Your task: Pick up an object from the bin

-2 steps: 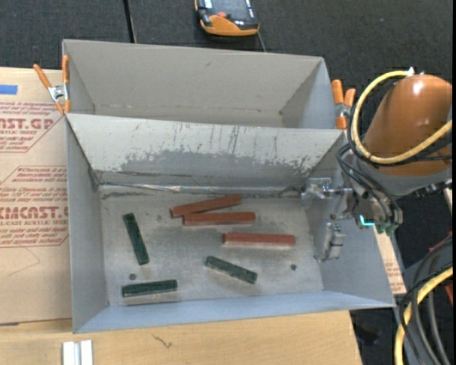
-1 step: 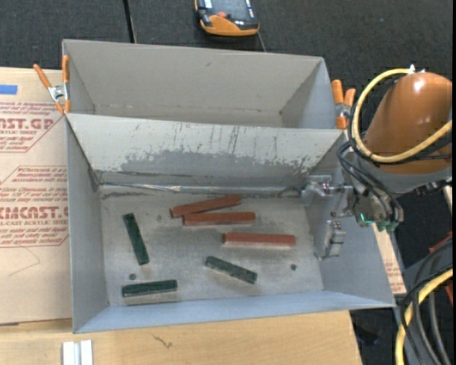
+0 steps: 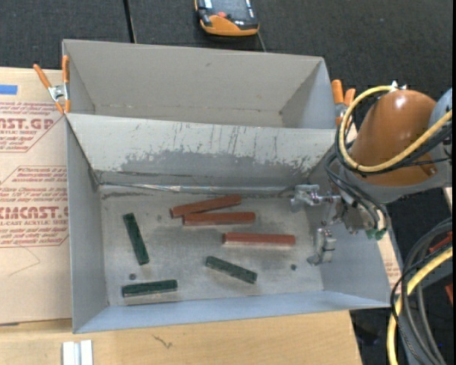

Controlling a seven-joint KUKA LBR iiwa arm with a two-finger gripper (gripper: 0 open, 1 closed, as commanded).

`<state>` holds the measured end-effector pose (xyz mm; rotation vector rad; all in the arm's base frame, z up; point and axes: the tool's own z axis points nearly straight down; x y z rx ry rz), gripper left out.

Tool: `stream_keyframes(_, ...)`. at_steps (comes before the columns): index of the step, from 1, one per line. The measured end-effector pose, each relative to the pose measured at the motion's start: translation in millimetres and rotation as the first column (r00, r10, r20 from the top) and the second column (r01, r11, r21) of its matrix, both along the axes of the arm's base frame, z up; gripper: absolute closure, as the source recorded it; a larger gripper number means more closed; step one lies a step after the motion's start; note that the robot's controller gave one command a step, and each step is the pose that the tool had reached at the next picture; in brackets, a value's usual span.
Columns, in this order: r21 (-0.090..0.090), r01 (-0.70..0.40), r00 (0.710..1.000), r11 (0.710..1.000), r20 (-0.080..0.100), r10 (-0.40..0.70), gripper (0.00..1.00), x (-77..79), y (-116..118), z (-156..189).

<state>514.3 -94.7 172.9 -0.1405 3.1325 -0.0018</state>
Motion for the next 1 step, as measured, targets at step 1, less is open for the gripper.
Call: stream_keyframes(1, 0.000, -0.091, 0.996, 0.996, -0.001, 0.091, 0.00, 42.5, 22.2, -68.2)
